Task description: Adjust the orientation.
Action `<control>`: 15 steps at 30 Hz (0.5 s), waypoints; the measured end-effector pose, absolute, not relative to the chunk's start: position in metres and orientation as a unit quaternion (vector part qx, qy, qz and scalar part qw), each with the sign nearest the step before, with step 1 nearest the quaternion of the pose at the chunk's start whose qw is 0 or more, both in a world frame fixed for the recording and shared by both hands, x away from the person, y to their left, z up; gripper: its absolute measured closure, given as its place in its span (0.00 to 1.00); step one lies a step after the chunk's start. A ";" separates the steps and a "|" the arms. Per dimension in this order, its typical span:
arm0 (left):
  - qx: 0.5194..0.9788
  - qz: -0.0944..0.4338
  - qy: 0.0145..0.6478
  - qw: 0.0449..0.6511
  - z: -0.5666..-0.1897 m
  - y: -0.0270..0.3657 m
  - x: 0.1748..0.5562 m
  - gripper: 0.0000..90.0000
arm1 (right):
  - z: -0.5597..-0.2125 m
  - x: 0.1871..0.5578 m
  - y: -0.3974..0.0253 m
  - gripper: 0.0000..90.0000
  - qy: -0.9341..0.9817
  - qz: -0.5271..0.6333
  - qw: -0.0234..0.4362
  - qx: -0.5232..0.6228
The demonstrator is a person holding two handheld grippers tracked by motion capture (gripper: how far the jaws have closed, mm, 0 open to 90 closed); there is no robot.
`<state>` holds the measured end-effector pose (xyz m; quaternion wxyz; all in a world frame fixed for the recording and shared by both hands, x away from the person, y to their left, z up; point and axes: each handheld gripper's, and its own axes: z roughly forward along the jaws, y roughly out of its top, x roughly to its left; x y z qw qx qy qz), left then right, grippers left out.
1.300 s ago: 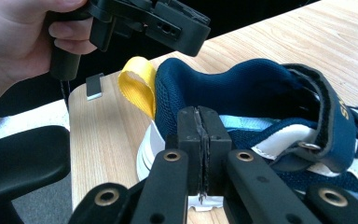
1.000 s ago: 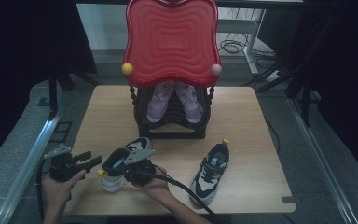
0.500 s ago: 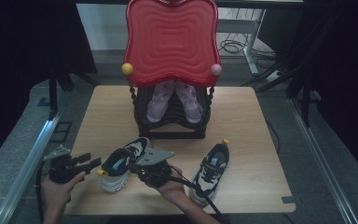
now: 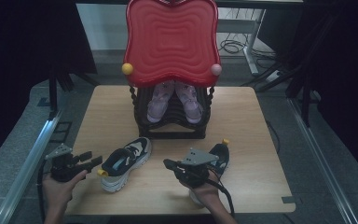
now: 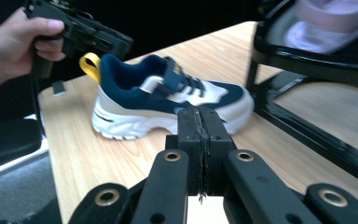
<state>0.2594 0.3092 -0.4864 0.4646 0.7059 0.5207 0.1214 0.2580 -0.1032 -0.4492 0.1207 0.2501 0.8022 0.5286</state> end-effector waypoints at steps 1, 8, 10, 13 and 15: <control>0.706 0.122 0.519 0.466 -0.485 0.308 0.259 0.45 | -0.449 0.257 -0.108 0.99 0.801 0.526 0.127 0.255; 0.708 0.117 0.513 0.471 -0.483 0.306 0.259 0.44 | -0.445 0.252 -0.152 0.99 0.785 0.527 0.152 0.289; 0.707 0.114 0.514 0.473 -0.483 0.306 0.260 0.44 | -0.444 0.251 -0.165 0.99 0.781 0.525 0.159 0.299; 0.706 0.114 0.515 0.472 -0.483 0.306 0.260 0.44 | -0.446 0.250 -0.176 0.99 0.778 0.524 0.164 0.307; 0.708 0.116 0.515 0.470 -0.483 0.306 0.259 0.44 | -0.450 0.249 -0.187 0.98 0.775 0.522 0.169 0.314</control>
